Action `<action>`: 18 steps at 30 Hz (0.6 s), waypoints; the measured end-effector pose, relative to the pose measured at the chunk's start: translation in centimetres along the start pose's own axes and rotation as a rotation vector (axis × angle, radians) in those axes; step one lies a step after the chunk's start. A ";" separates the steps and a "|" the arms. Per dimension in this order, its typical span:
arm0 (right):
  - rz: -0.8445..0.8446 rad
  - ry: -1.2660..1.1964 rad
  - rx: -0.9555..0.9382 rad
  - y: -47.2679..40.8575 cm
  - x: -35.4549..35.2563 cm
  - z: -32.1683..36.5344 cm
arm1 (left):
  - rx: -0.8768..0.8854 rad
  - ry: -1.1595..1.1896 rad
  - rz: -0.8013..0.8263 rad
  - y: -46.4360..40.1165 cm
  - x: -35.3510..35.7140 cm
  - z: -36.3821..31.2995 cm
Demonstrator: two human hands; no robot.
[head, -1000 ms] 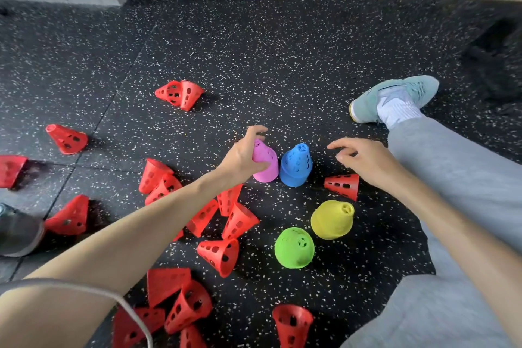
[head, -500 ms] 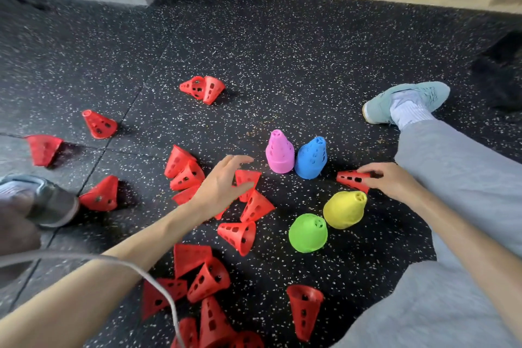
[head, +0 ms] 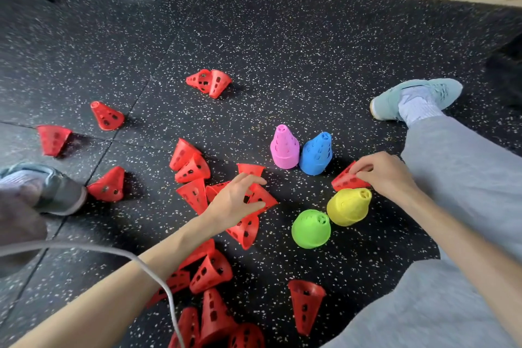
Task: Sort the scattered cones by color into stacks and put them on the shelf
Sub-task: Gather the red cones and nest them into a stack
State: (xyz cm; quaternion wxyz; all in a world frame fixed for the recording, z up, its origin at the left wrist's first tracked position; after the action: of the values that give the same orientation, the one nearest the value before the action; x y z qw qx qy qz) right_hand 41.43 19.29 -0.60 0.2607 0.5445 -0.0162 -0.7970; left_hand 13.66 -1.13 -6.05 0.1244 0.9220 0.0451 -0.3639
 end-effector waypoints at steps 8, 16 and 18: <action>0.035 -0.097 -0.129 0.6 -0.2 3.9 | -0.087 -0.002 0.010 -0.3 2.0 0.4; 0.156 -0.166 -0.150 0.1 2.9 5.4 | -0.125 0.013 0.000 -0.2 3.5 -0.8; 0.169 -0.162 -0.169 0.1 3.2 6.1 | -0.120 0.093 -0.085 -0.2 3.6 -1.2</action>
State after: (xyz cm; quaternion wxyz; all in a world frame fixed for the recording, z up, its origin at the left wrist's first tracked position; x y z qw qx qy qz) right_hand 35.24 16.26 -0.88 0.3696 0.4511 -0.0158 -0.8122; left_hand 17.02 -0.63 -7.72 0.1618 0.9260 0.1118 -0.3223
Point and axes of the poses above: each hand's wrist, its own y-axis away from the middle knuckle, its own x-axis out of the palm, z = x × y, the point moved 1 cm from there along -y, towards the middle knuckle, and after that the axes turned 2 degrees about -x, right-handed, at the moved point
